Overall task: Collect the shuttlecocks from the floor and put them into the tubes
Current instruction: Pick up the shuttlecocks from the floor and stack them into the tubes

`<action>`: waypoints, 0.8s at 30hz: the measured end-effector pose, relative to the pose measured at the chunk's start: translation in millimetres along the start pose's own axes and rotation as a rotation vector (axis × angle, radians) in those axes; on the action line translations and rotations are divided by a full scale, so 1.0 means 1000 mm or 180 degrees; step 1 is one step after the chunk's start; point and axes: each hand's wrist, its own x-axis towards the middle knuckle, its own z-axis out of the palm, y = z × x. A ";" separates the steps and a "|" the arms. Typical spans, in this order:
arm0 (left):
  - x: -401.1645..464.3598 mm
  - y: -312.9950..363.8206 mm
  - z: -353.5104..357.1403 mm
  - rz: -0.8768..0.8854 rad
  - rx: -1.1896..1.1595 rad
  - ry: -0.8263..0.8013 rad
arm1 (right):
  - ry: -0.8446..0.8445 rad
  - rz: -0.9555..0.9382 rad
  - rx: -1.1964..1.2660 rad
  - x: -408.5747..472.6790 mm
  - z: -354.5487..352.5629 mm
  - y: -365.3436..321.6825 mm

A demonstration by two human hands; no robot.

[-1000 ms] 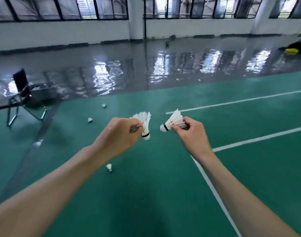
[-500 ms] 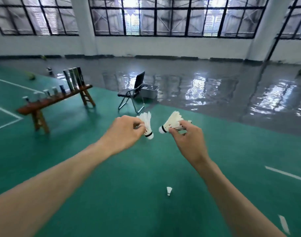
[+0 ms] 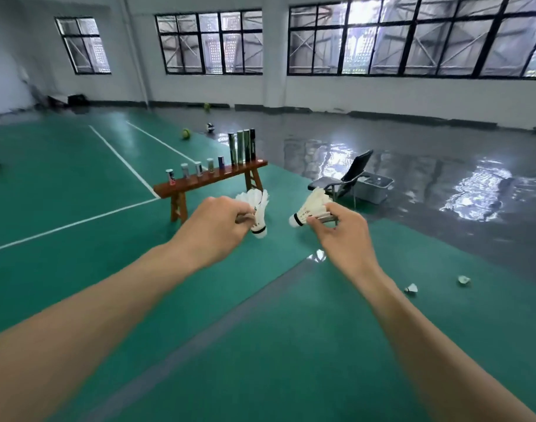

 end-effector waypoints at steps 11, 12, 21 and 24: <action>0.241 -0.125 0.046 0.0356 0.0540 0.0332 | -0.0117 -0.0248 -0.0208 0.242 0.090 0.064; 0.263 -0.135 0.057 0.0359 0.0532 0.0342 | -0.0114 -0.0361 -0.0228 0.262 0.097 0.075; 0.467 -0.202 0.124 0.0057 0.0492 -0.0003 | -0.0470 -0.0541 -0.0577 0.477 0.141 0.198; 0.521 -0.232 0.133 -0.0040 0.0516 0.0063 | -0.0486 -0.0735 -0.0775 0.549 0.157 0.225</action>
